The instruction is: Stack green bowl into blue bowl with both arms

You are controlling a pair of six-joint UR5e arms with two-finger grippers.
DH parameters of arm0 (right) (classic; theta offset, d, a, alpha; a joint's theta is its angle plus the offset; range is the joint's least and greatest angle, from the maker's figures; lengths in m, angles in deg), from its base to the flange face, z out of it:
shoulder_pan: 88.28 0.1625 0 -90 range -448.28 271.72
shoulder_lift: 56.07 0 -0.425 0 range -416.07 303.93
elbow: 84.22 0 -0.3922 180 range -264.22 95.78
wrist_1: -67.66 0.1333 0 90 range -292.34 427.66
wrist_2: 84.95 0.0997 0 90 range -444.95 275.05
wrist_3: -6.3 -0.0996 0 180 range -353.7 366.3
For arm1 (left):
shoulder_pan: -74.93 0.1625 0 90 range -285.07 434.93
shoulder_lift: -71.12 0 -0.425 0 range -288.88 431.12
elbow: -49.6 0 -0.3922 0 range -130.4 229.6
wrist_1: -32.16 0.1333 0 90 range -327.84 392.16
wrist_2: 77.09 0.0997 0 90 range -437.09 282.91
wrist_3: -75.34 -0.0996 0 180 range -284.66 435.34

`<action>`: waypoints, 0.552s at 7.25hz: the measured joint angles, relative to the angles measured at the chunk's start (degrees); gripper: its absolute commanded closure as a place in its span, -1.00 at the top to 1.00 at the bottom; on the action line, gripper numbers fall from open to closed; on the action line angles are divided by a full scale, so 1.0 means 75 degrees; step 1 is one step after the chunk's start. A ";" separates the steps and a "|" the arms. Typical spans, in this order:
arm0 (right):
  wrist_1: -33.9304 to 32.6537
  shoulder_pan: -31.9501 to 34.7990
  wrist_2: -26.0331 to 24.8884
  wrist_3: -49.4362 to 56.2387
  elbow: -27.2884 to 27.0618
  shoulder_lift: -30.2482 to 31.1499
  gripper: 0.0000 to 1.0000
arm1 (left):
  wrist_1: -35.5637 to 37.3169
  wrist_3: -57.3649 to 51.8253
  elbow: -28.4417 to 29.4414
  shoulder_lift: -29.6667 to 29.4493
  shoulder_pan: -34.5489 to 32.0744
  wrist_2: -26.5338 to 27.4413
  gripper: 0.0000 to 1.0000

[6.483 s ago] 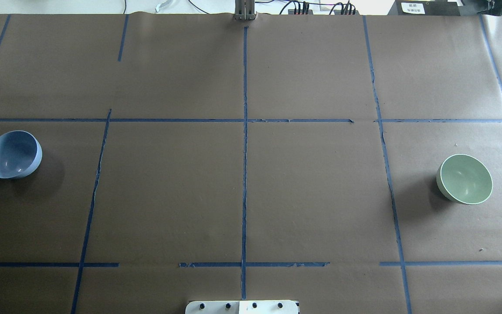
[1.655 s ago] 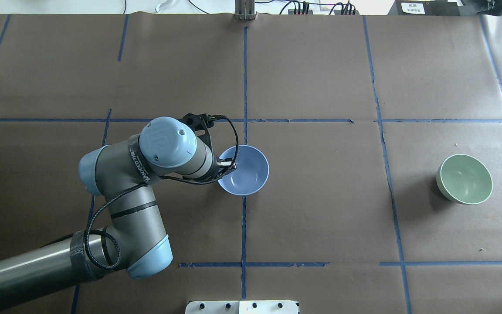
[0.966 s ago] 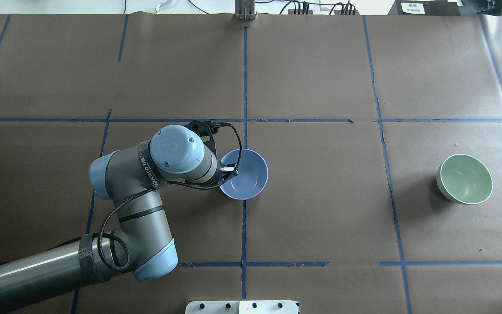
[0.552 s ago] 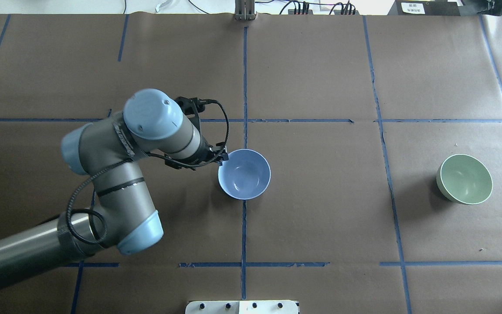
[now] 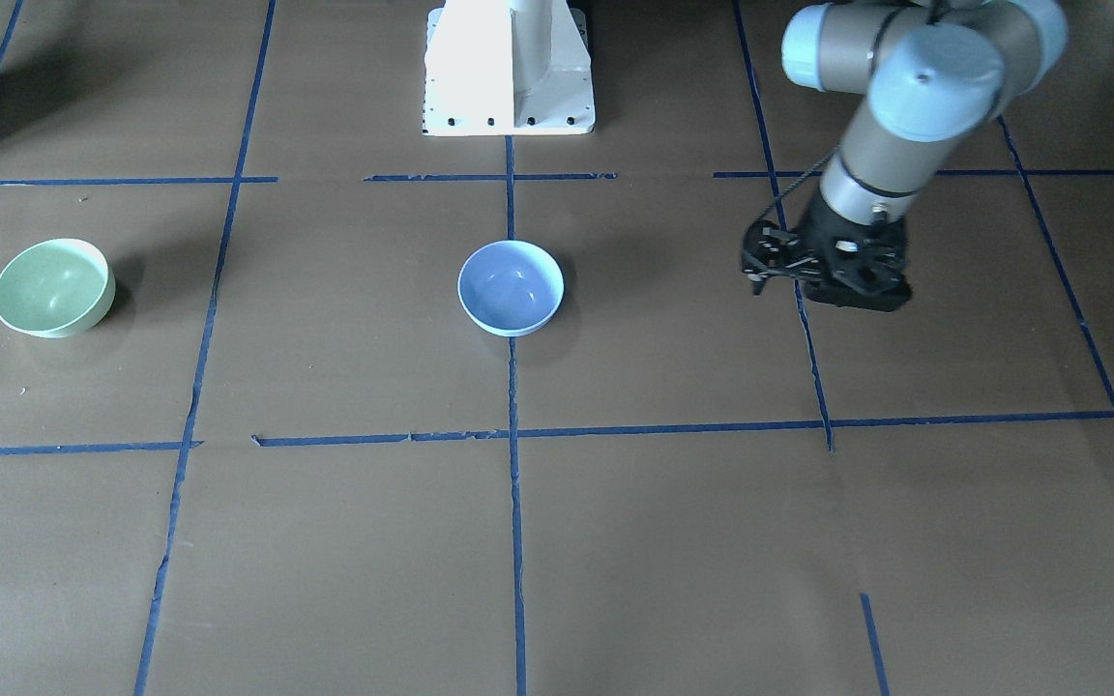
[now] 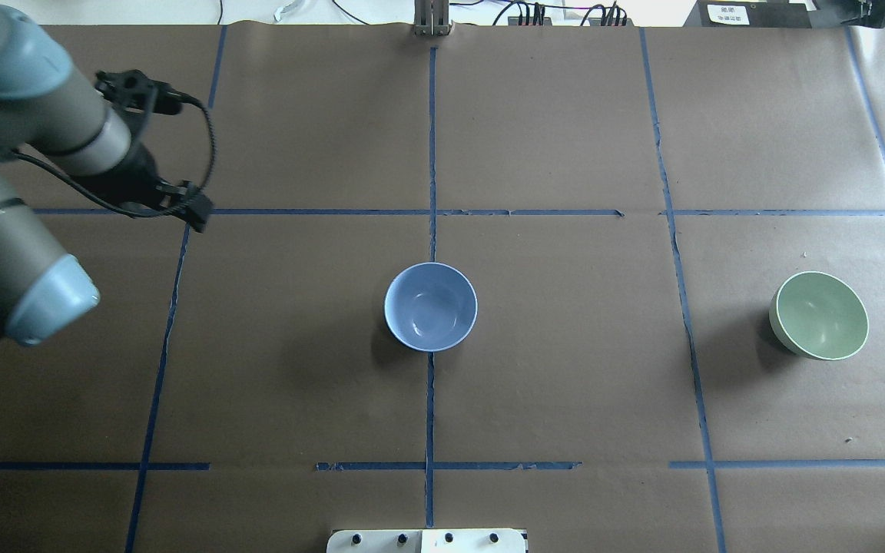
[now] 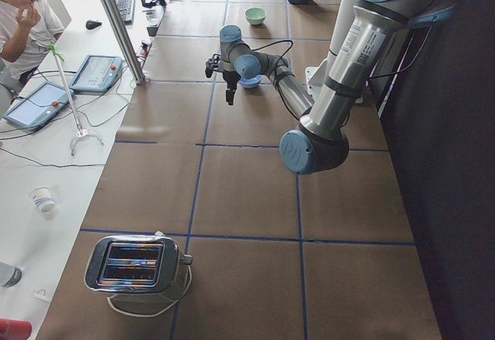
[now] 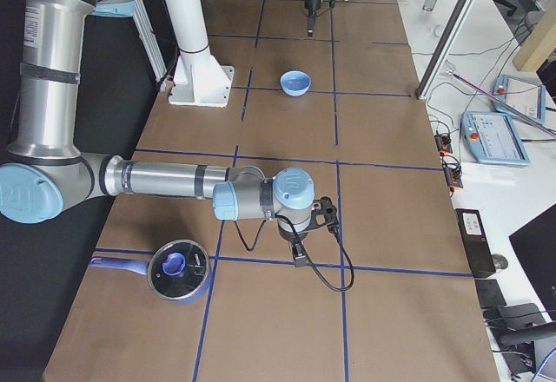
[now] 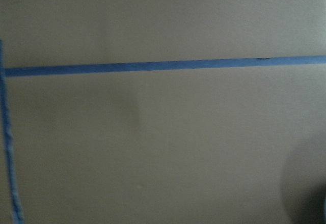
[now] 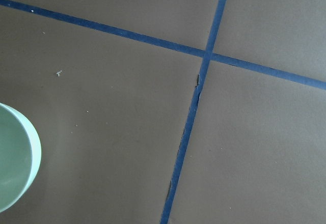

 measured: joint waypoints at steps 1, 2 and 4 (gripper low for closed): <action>0.0002 -0.0239 0.0153 -0.0564 -0.0184 -0.0144 1.00 | 0.0143 -0.1771 0.0047 0.0660 -0.1130 -0.0440 1.00; 0.0012 -0.0540 0.0249 -0.1229 -0.0396 -0.0265 1.00 | 0.0208 -0.3289 0.0230 0.1334 -0.2328 -0.0837 1.00; 0.0028 -0.1058 0.0257 -0.2293 -0.0853 -0.0352 1.00 | 0.0294 -0.5380 0.0738 0.2367 -0.4207 -0.1176 1.00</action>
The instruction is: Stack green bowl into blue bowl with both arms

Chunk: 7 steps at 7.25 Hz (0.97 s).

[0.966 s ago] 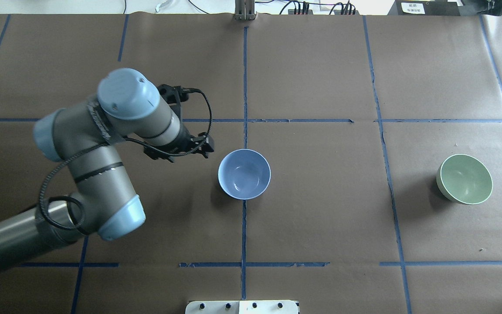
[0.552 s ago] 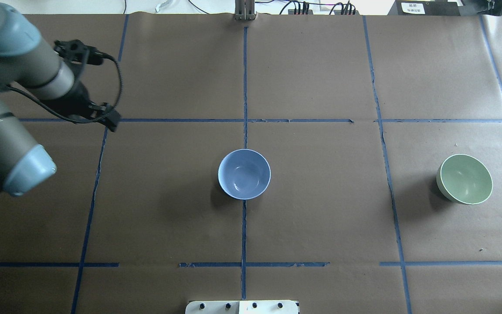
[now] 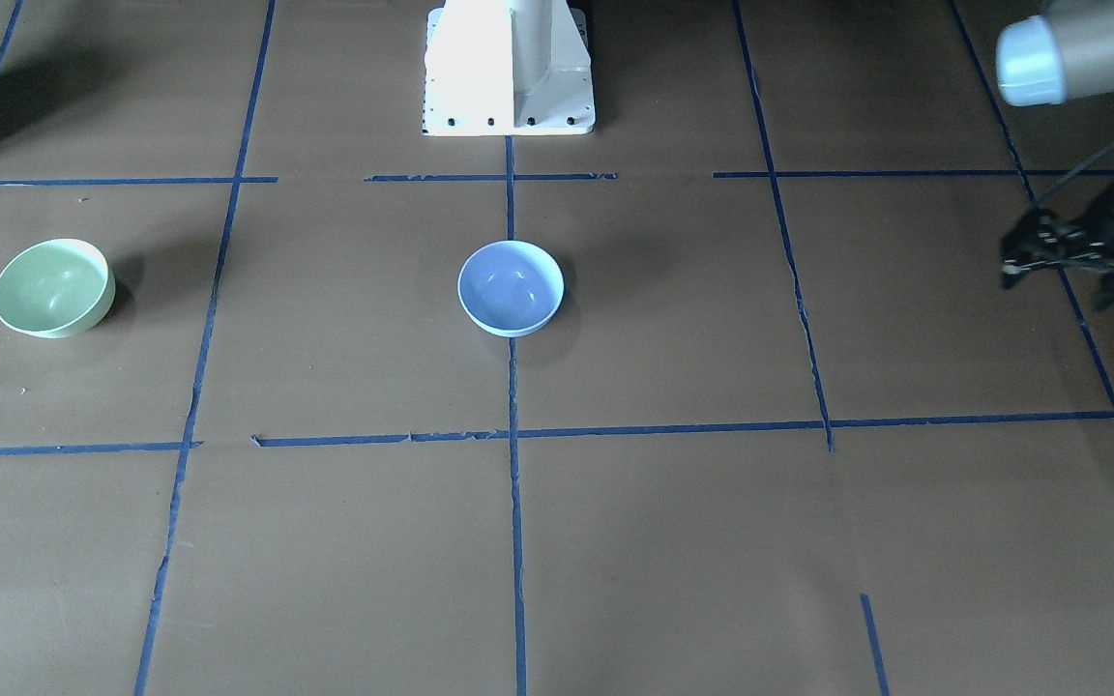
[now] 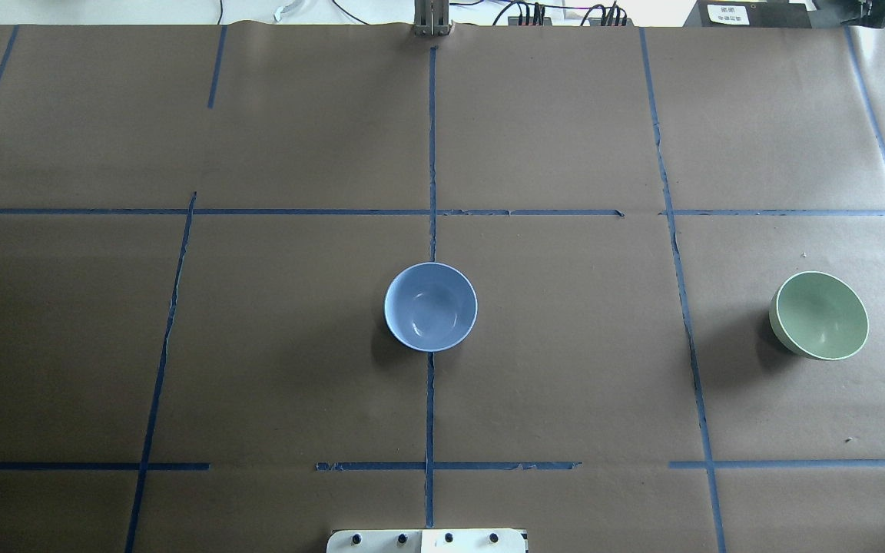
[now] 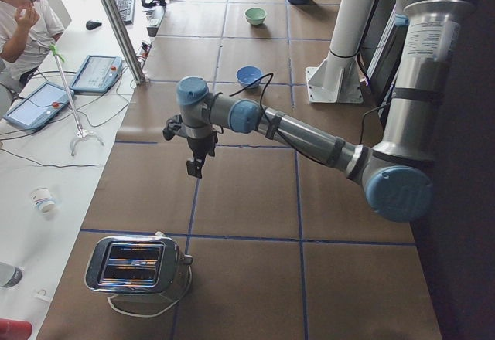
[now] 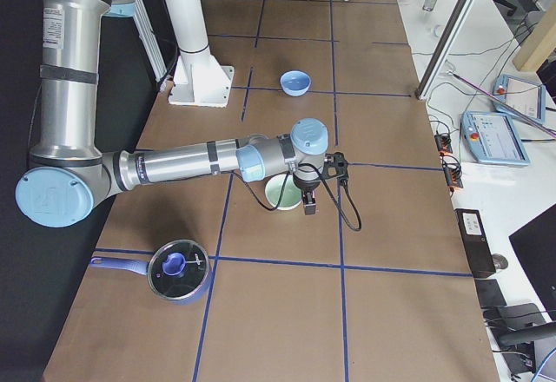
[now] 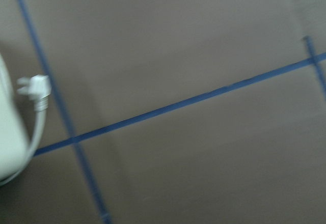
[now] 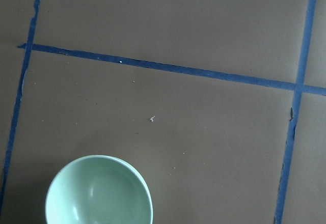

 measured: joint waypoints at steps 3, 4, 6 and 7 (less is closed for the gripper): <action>0.1545 -0.0866 -0.0468 -0.2099 -0.0311 0.0600 0.99 | -0.0145 -0.0621 -0.0019 0.1211 -0.0723 -0.0762 1.00; 0.2615 -0.1338 -0.0816 -0.3129 -0.0176 0.0847 0.94 | -0.0181 -0.0530 -0.0128 0.1267 -0.0749 -0.0829 1.00; 0.4165 -0.2104 -0.1377 -0.4156 0.0509 0.1048 0.83 | -0.0307 -0.0255 -0.0252 0.1253 -0.0756 -0.0851 1.00; 0.4473 -0.2374 -0.1592 -0.4296 0.0830 0.1048 0.68 | -0.0346 -0.0218 -0.0248 0.1243 -0.0752 -0.0851 1.00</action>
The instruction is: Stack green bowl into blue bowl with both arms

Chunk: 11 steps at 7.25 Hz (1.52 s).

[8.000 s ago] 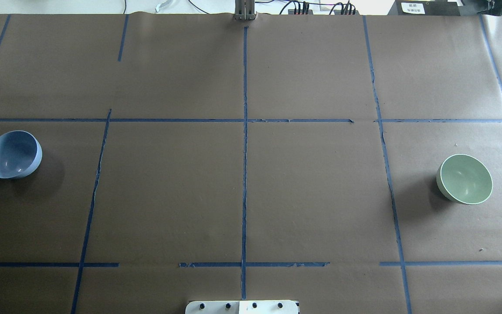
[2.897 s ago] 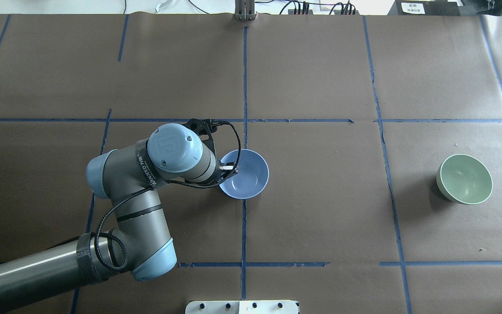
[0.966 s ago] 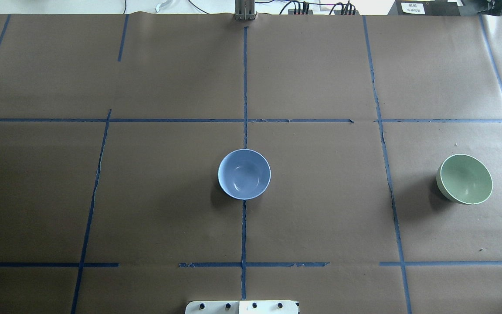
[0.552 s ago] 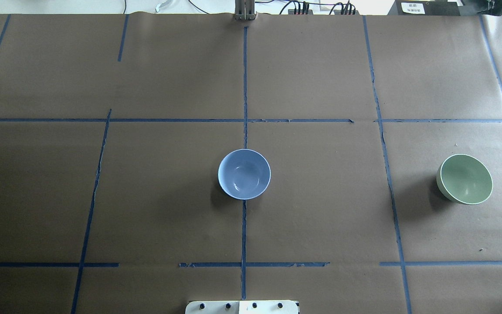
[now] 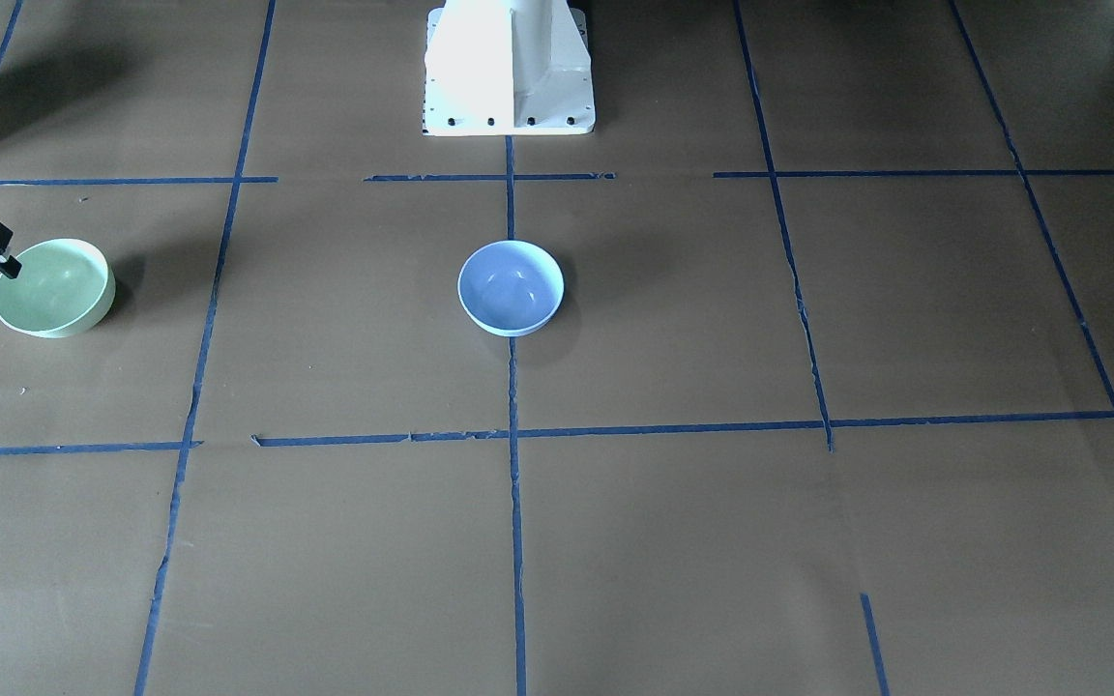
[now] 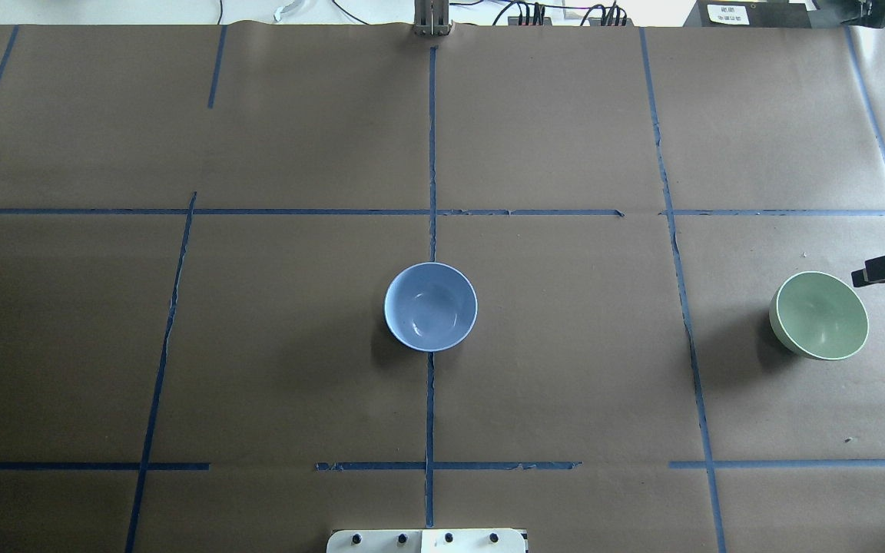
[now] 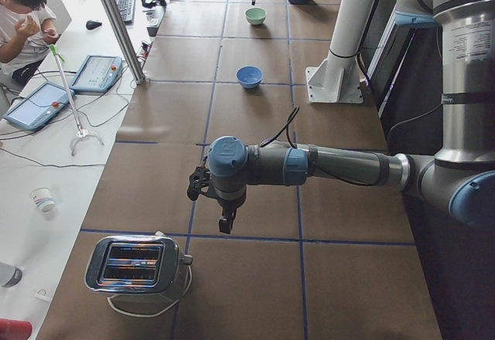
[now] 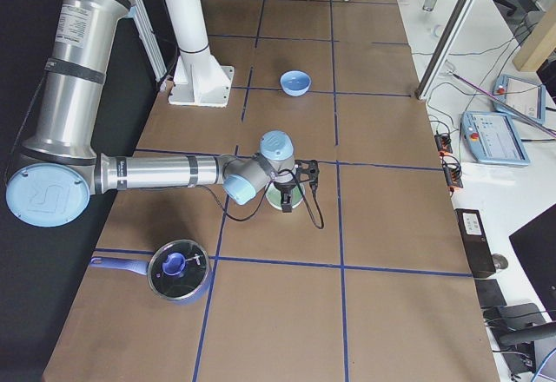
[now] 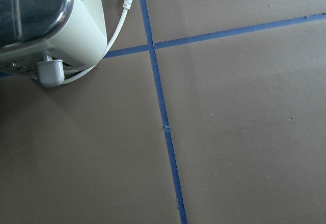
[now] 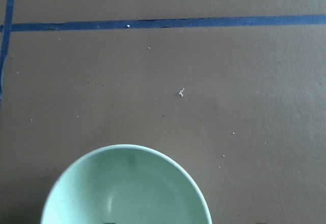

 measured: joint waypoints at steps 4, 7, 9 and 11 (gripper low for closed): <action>0.0244 -0.0298 -0.0133 -0.0059 0.0488 -0.0058 -1.00 | -0.0165 0.0011 0.0103 -0.0012 0.0005 0.0001 1.00; 0.0241 -0.0303 -0.0113 -0.0100 0.0478 -0.0111 -1.00 | -0.0256 0.0008 0.0245 0.0000 0.0005 0.0000 1.00; 0.0143 -0.0304 0.0090 -0.0633 0.0225 -0.0434 -1.00 | -0.0262 0.0011 0.0259 0.0000 0.0005 0.0000 1.00; -0.0155 -0.0516 0.0389 -0.2137 -0.0017 -0.1560 -1.00 | -0.0262 0.0019 0.0260 -0.0001 0.0006 -0.0002 1.00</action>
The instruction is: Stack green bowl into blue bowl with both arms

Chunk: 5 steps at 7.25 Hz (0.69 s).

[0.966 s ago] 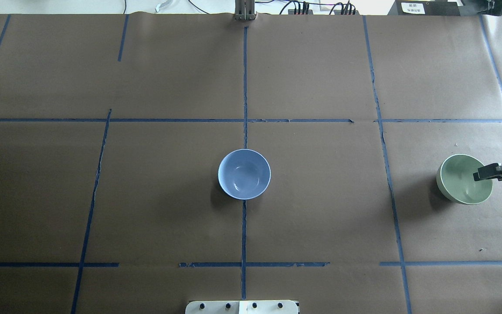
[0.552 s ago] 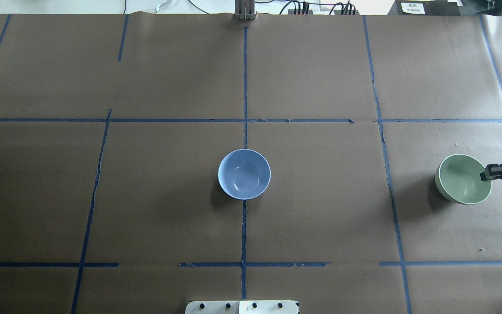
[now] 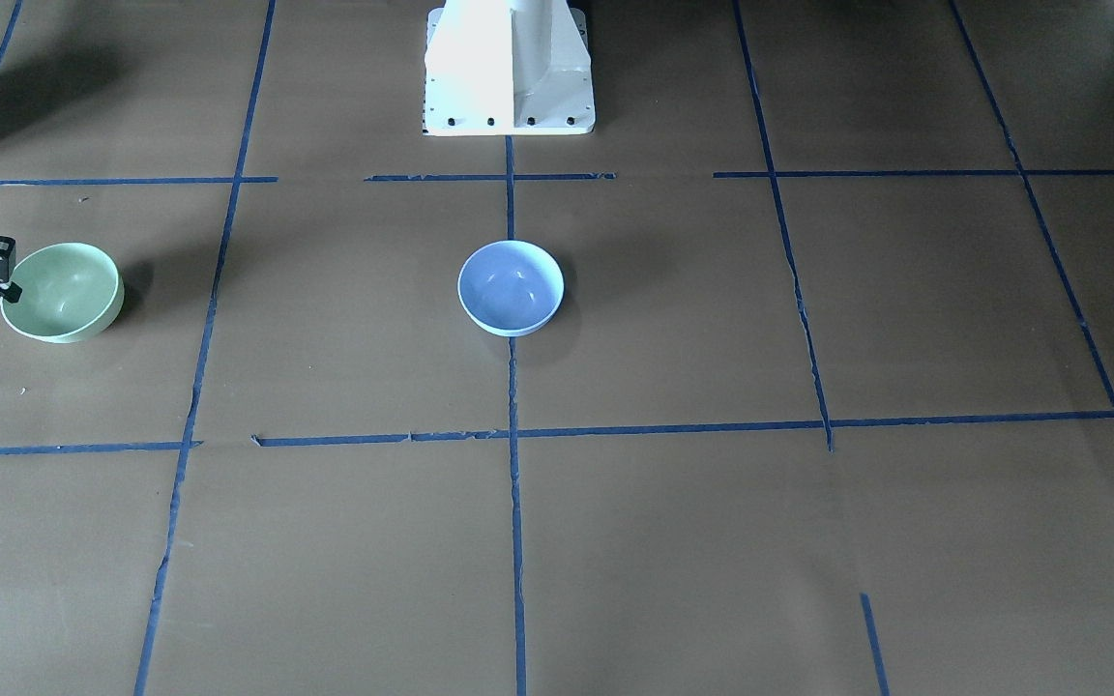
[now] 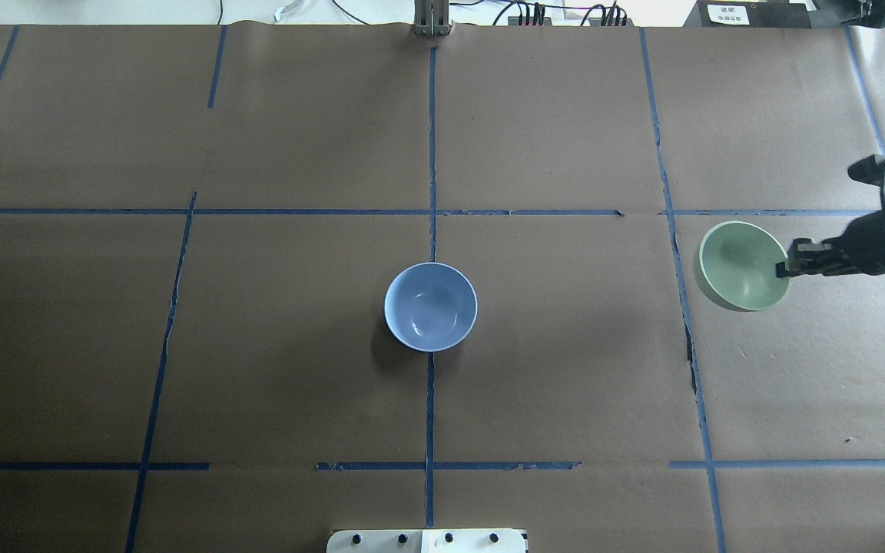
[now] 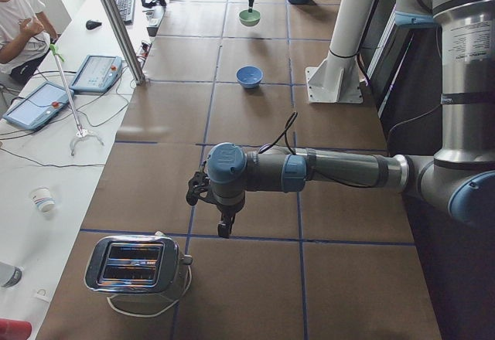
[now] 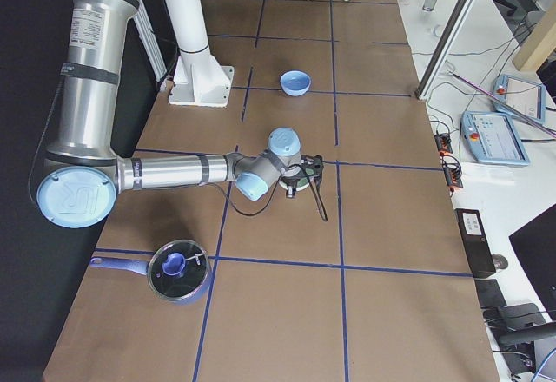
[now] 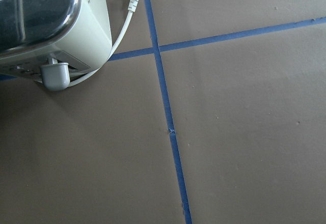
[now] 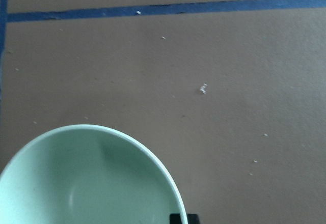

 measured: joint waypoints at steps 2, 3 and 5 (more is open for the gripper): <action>-0.1940 -0.0717 -0.0075 -0.1485 -0.0589 -0.1868 -1.00 | 0.0002 -0.0001 0.0000 -0.0007 0.0000 -0.0008 1.00; -0.3516 -0.1273 -0.0443 -0.2077 -0.0926 -0.3016 -1.00 | 0.0007 0.0004 0.0000 -0.0010 0.0003 -0.0011 1.00; -0.5085 -0.2618 -0.1720 -0.3269 -0.1022 -0.4515 -1.00 | 0.0011 0.0017 0.0006 -0.0012 0.0004 -0.0030 1.00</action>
